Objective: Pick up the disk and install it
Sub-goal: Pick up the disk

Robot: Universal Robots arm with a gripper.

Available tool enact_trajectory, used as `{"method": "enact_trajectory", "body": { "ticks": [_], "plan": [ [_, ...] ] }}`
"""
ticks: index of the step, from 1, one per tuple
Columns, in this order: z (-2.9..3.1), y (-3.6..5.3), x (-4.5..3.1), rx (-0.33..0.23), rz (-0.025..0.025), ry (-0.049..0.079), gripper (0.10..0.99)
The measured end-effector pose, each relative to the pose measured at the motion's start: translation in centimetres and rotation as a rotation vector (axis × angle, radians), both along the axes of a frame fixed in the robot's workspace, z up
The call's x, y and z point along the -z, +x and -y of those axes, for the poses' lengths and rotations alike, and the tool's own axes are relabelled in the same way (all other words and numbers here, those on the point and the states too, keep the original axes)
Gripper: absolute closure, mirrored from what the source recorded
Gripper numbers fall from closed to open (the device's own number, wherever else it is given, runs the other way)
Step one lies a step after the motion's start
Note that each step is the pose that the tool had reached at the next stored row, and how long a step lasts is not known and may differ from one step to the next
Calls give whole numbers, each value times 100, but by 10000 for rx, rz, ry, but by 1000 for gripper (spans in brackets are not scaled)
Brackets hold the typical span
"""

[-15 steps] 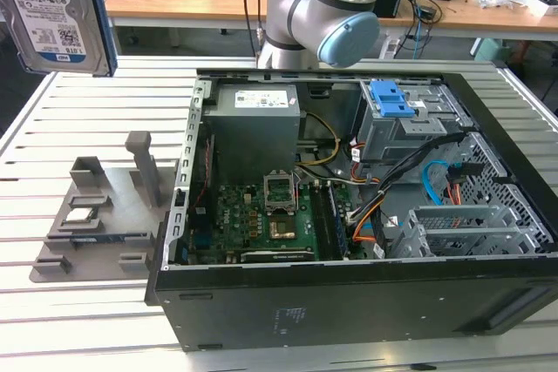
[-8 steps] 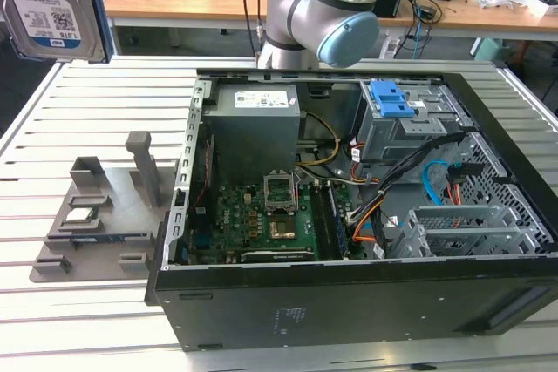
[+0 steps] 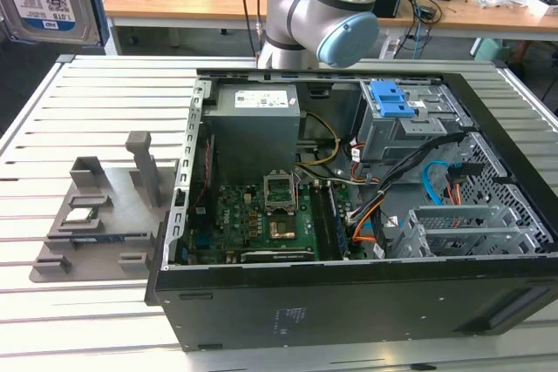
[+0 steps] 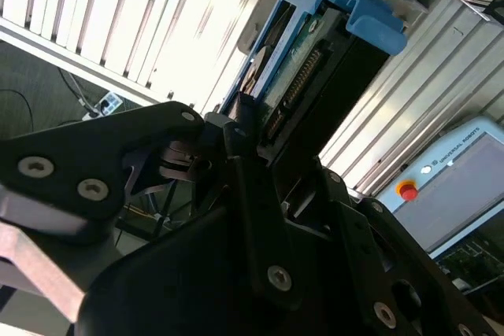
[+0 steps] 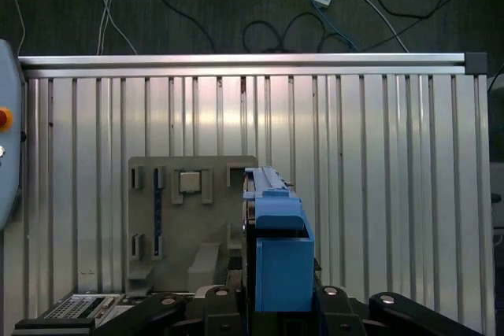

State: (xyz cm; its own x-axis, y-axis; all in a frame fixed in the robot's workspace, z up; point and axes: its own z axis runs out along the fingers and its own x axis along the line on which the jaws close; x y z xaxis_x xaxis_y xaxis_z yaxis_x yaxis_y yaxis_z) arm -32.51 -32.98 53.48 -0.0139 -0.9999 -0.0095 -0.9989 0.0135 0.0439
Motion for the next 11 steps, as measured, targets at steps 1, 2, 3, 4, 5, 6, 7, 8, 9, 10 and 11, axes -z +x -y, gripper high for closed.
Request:
{"method": "enact_trajectory", "body": {
  "ticks": [1,2,3,4,5,6,7,8,9,10,11],
  "plan": [
    [-1,0,-28,-1,0,0,722],
    [-2,0,-36,0,1,0,722],
    [-2,0,-36,1,1,0,722],
    [-2,0,-36,1,1,1,722],
    [-2,0,-37,0,0,0,722],
    [-2,0,-37,0,0,0,722],
    [-2,0,-37,1,0,0,722],
    [-2,0,-37,0,0,0,722],
    [-2,0,-37,0,1,0,722],
    [-2,0,-37,1,0,0,722],
    [-2,21,-38,0,-1,0,722]
  ]
}}
